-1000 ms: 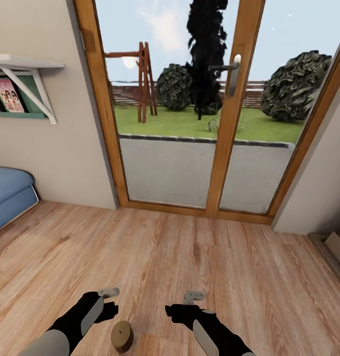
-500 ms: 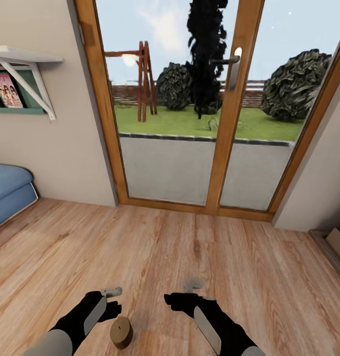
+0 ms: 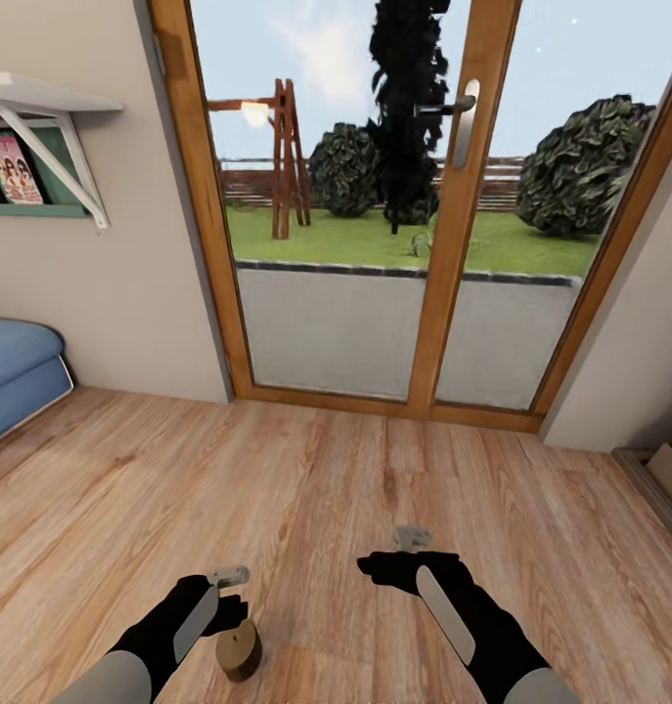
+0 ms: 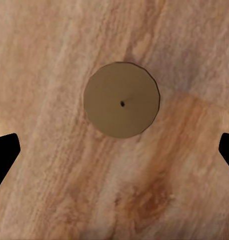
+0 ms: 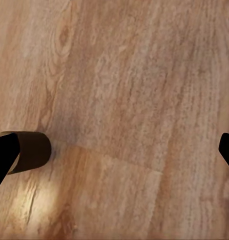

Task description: Place each of the two pumpkins and all three candles from the living room inside a cabinet in the living room (use any cabinet), then make sure every cabinet is closed, and position the cauldron so it is next to a table in the living room.

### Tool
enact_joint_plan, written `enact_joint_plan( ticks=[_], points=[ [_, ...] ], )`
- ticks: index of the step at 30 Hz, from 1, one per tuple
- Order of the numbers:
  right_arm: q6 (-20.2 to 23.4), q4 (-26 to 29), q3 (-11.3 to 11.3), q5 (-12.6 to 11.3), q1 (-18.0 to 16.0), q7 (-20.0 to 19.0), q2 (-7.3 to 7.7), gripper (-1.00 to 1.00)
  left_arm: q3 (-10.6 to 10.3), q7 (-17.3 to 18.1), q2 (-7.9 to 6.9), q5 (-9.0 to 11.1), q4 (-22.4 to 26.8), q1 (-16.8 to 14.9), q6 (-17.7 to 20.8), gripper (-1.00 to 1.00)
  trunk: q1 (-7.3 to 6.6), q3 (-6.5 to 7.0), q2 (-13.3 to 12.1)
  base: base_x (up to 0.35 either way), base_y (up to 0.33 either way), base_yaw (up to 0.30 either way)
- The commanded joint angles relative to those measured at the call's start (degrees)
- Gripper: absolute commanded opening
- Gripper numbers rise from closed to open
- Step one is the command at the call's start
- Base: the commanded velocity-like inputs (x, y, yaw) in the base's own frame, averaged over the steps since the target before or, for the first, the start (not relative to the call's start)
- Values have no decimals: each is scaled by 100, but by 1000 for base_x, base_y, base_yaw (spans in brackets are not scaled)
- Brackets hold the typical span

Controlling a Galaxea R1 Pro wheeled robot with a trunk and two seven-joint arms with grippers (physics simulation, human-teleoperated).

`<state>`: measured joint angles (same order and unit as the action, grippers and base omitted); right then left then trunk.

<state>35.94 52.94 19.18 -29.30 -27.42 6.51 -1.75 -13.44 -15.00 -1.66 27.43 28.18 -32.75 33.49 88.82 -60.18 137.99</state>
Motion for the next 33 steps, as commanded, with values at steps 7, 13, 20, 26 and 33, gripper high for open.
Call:
enact_joint_plan(
  ticks=[7,13,20,26,33],
  points=[
    [48,9,7,-58,0,61,6,100,-45,-55,-25,61,12,-3,18,100,153,-131,285,0,0,0],
    [53,10,7,-50,0,61,0,100,-45,-56,-19,60,12,-3,18,100,285,-239,525,0,0,0],
    [49,6,7,-49,-1,61,-1,100,-45,-56,-18,60,12,-3,18,100,303,-394,535,0,0,0],
    [45,6,7,-49,0,67,-1,100,-41,-56,-9,60,12,-3,6,100,318,-527,543,0,0,0],
    [44,6,7,-49,-1,68,-1,100,-37,-56,18,60,12,-3,-21,100,336,-682,552,0,0,0]
  ],
)
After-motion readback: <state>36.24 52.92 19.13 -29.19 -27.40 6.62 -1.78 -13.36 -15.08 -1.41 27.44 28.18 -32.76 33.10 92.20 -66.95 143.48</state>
